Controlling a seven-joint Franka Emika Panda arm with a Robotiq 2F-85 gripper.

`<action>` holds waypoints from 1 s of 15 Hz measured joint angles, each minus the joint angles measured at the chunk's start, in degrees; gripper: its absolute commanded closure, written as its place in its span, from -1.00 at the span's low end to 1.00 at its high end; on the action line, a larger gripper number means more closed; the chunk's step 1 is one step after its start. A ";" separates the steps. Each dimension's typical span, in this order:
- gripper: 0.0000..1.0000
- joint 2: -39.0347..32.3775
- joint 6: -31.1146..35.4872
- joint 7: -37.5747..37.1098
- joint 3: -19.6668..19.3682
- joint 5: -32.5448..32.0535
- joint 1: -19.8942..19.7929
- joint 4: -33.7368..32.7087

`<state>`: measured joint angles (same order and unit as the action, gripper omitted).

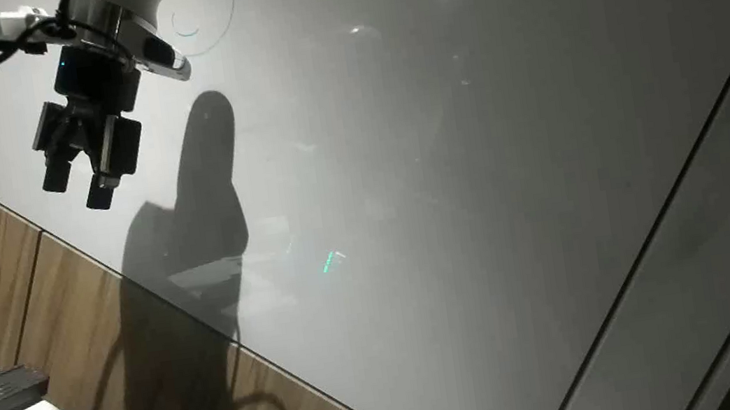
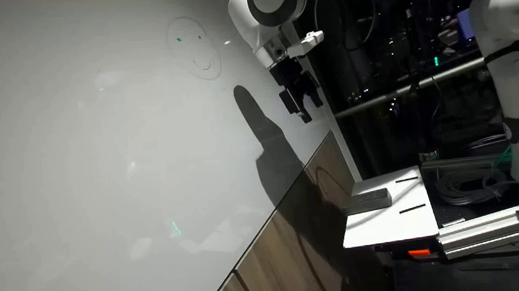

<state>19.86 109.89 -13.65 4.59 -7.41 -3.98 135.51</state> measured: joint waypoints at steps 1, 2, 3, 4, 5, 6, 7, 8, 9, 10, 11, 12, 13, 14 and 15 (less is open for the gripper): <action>-1.00 0.00 0.00 0.00 0.00 0.00 0.00 -0.06; -1.00 0.01 0.00 0.00 0.00 0.00 0.00 -0.09; -1.00 0.01 0.00 0.00 0.00 0.00 0.00 -0.09; -1.00 0.01 0.00 0.00 0.00 0.00 0.00 -0.09; -1.00 0.01 0.00 0.00 0.00 0.00 0.00 -0.09; -1.00 0.01 0.00 0.00 0.00 0.00 0.00 -0.09; -1.00 0.01 0.00 0.00 0.00 0.00 0.00 -0.09; -1.00 0.01 0.00 0.00 0.00 0.00 0.00 -0.09; -1.00 0.01 0.00 0.00 0.00 0.00 0.00 -0.09; -1.00 0.01 0.00 0.00 -0.01 0.00 0.03 -0.06; -1.00 0.00 0.00 0.00 -0.02 0.00 0.08 0.07; -1.00 -0.01 0.01 0.05 -0.04 0.03 0.17 0.34; -1.00 -0.01 0.26 0.20 -0.06 0.07 0.24 0.86; -1.00 0.01 0.77 0.60 -0.20 0.14 0.32 1.66; -1.00 0.03 1.75 1.26 -0.49 0.26 0.40 2.68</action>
<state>19.89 111.64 -12.39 4.10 -7.15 -3.58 138.19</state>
